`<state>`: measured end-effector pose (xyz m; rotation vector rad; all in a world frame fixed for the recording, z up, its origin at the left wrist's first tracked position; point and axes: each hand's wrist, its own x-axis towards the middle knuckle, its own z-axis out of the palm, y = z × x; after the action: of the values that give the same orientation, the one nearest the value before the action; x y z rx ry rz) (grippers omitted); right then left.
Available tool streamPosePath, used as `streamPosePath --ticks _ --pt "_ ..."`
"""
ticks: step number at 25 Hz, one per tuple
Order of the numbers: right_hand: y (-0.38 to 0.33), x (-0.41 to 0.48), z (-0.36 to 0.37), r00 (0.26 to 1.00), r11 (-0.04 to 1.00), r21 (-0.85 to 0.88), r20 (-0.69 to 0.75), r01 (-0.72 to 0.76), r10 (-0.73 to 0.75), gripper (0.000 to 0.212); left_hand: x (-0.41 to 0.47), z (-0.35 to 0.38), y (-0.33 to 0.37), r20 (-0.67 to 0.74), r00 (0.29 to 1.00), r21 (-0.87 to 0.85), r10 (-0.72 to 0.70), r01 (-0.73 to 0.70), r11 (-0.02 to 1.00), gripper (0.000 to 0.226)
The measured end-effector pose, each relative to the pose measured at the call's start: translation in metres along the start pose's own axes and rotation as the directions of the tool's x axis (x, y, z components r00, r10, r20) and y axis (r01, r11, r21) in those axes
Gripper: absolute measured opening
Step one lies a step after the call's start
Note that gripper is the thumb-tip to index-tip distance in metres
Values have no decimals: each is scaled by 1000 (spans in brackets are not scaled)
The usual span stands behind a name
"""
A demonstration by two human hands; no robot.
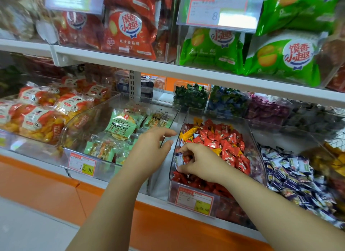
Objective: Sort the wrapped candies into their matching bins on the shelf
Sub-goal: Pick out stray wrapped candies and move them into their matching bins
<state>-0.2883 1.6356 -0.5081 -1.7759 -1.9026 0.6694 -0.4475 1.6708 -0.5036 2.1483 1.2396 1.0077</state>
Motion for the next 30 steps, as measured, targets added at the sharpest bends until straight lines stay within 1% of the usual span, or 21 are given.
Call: streamPosePath --ticks 2,8,11,13,17,20,22,24,26,27,28,30 --pt "-1 3 2 1000 997 71 -1 -28 28 37 1 0 1 -3 1000 -4 1 -1 1000 26" --pt "-2 1 3 999 995 100 -43 -15 20 32 1 1 -1 -2 1000 14 13 -13 1000 26" --pt "-3 -6 -10 991 995 89 -132 47 -36 26 2 3 3 -29 999 5 14 -14 1000 26" --pt "0 -14 -22 981 993 93 -186 68 -50 23 4 7 7 -73 997 -3 24 -25 1000 25" --pt "10 -38 -45 964 986 155 -266 63 -20 24 7 16 22 -135 989 -21 56 -59 998 25" --pt "23 -58 -69 934 982 180 -357 56 12 23 8 25 35 -155 984 -2 87 -89 996 24" --pt "38 -74 -86 894 987 159 -445 30 44 22 8 33 41 -164 981 -4 106 -108 994 23" --pt "58 -91 -101 831 987 162 -546 -17 104 22 9 42 47 -160 981 -3 114 -116 993 23" --pt "79 -107 -112 764 980 173 -619 -96 184 22 8 50 56 -139 984 -17 113 -116 993 23" --pt "89 -112 -116 748 976 161 -627 -147 216 21 7 54 60 -127 985 -26 116 -120 992 23" --pt "99 -116 -119 753 971 137 -612 -198 240 21 7 58 63 -116 986 -25 123 -126 992 23" --pt "109 -121 -123 786 957 89 -552 -278 279 27 9 63 65 -104 984 1 145 -146 989 22"
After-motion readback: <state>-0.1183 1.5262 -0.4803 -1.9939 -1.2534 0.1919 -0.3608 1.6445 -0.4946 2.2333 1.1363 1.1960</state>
